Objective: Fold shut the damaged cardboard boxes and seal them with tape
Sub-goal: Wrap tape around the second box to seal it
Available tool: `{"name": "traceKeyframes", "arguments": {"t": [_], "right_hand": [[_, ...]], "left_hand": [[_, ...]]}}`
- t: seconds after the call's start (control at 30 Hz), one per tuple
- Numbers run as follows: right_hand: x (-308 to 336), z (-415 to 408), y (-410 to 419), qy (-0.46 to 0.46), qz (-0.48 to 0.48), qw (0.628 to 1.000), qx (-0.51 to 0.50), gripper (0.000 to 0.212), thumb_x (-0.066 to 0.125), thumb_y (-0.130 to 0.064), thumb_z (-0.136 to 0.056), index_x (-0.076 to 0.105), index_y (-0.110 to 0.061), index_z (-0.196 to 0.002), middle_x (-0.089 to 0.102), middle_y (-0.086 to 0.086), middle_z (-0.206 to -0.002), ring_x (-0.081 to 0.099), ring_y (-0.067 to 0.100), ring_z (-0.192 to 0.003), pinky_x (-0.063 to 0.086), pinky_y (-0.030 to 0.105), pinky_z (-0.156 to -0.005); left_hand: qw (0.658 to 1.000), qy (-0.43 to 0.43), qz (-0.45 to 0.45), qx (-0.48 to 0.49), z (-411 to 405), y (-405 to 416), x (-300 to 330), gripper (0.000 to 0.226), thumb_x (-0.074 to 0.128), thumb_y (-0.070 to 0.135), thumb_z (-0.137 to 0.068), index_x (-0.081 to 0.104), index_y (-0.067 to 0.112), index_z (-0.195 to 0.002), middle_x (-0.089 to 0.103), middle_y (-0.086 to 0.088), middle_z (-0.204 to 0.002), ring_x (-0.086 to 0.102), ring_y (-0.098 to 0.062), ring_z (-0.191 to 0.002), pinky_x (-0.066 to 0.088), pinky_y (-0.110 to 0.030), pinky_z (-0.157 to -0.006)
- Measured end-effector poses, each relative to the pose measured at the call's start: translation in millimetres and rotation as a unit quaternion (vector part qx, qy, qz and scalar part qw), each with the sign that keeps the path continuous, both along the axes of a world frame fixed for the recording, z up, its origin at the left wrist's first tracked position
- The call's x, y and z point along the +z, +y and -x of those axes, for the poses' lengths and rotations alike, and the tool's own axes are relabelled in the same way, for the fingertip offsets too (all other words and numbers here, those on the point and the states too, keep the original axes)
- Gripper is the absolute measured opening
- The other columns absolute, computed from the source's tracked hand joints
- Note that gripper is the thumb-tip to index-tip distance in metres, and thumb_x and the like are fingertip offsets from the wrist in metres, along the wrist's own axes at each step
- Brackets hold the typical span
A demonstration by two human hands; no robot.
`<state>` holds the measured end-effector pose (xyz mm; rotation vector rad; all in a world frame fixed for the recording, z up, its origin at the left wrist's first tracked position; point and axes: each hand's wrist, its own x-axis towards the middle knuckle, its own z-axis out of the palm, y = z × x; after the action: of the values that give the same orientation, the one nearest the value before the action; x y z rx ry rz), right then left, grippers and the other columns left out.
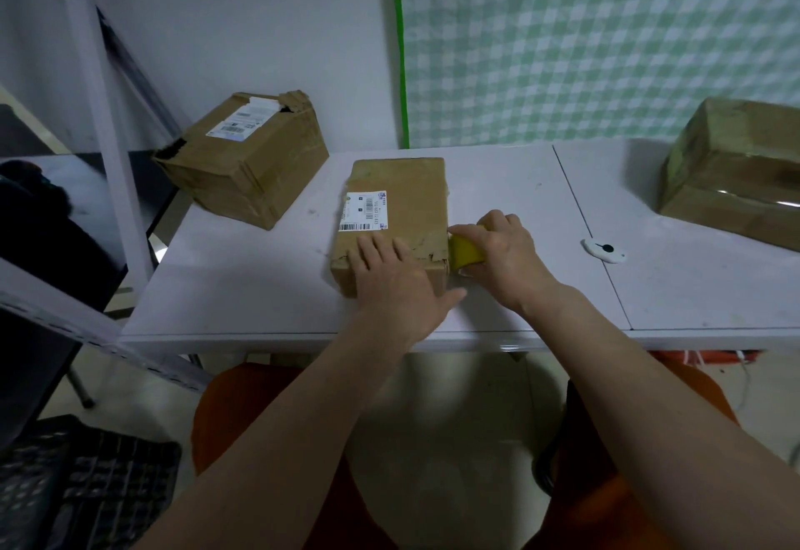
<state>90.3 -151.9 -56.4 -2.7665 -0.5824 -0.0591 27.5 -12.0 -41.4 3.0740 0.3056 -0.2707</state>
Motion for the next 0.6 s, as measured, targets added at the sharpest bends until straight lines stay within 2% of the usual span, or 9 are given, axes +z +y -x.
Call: {"name": "traceKeyframes", "arguments": {"t": [0.1, 0.2, 0.3, 0.4, 0.53, 0.6], "right_hand": [[-3.7, 4.1, 1.5, -0.010, -0.027, 1.000, -0.004, 0.059, 0.068, -0.014, -0.081, 0.050, -0.028, -0.135, 0.040, 0.019, -0.135, 0.036, 0.038, -0.123, 0.029, 0.043, -0.102], [-9.5, 10.4, -2.5, -0.030, -0.085, 0.996, -0.001, 0.060, 0.062, 0.000, -0.082, 0.049, -0.021, -0.137, 0.036, 0.027, -0.138, 0.033, 0.045, -0.127, 0.029, 0.047, -0.105], [-14.8, 13.9, -7.7, -0.008, -0.122, 0.992, -0.035, 0.077, 0.054, 0.012, -0.079, 0.035, -0.021, -0.145, 0.029, 0.024, -0.142, 0.028, 0.039, -0.130, 0.030, 0.041, -0.105], [-13.2, 15.6, -7.3, 0.027, -0.195, 0.977, -0.084, 0.080, 0.043, 0.015, -0.079, 0.023, -0.017, -0.149, 0.029, 0.019, -0.141, 0.030, 0.034, -0.128, 0.028, 0.037, -0.105], [9.6, 15.9, 3.7, -0.028, -0.380, 0.912, -0.148, 0.070, 0.042, 0.012, -0.081, 0.024, -0.005, -0.146, 0.035, 0.017, -0.139, 0.036, 0.025, -0.128, 0.026, 0.022, -0.104], [27.2, 13.1, 10.1, -0.035, -0.468, 0.861, -0.197, 0.061, 0.045, 0.006, -0.085, 0.030, -0.008, -0.143, 0.044, 0.009, -0.132, 0.045, 0.016, -0.119, 0.035, 0.020, -0.099]], "left_hand": [[0.997, -0.010, 0.033, 0.064, -14.8, 5.6, 3.3, 0.117, 0.031, 0.091, -0.068, 0.002, 0.015, -0.153, -0.009, -0.017, -0.159, -0.010, -0.043, -0.144, -0.003, -0.066, -0.111], [0.994, 0.000, 0.051, 0.098, -22.8, 9.6, 0.5, 0.124, 0.034, 0.097, -0.059, -0.001, 0.023, -0.152, -0.013, -0.015, -0.159, -0.014, -0.046, -0.142, -0.002, -0.071, -0.108], [0.992, -0.030, 0.072, 0.103, -24.1, 13.6, -3.3, 0.123, 0.042, 0.094, -0.057, 0.006, 0.025, -0.152, -0.010, -0.012, -0.159, -0.007, -0.043, -0.143, 0.007, -0.067, -0.110], [0.983, -0.086, 0.111, 0.117, -22.1, 20.5, -1.7, 0.117, 0.052, 0.089, -0.052, 0.017, 0.030, -0.148, -0.004, -0.006, -0.159, 0.006, -0.037, -0.142, 0.018, -0.060, -0.108], [0.956, -0.129, 0.206, 0.165, -18.8, 23.6, 6.4, 0.114, 0.062, 0.079, -0.054, 0.016, 0.033, -0.148, -0.003, 0.003, -0.158, 0.008, -0.030, -0.142, 0.021, -0.057, -0.108], [0.925, -0.150, 0.293, 0.191, -16.8, 21.7, 11.1, 0.108, 0.065, 0.074, -0.060, 0.017, 0.035, -0.148, -0.001, 0.007, -0.157, 0.006, -0.026, -0.143, 0.020, -0.057, -0.109]]}}
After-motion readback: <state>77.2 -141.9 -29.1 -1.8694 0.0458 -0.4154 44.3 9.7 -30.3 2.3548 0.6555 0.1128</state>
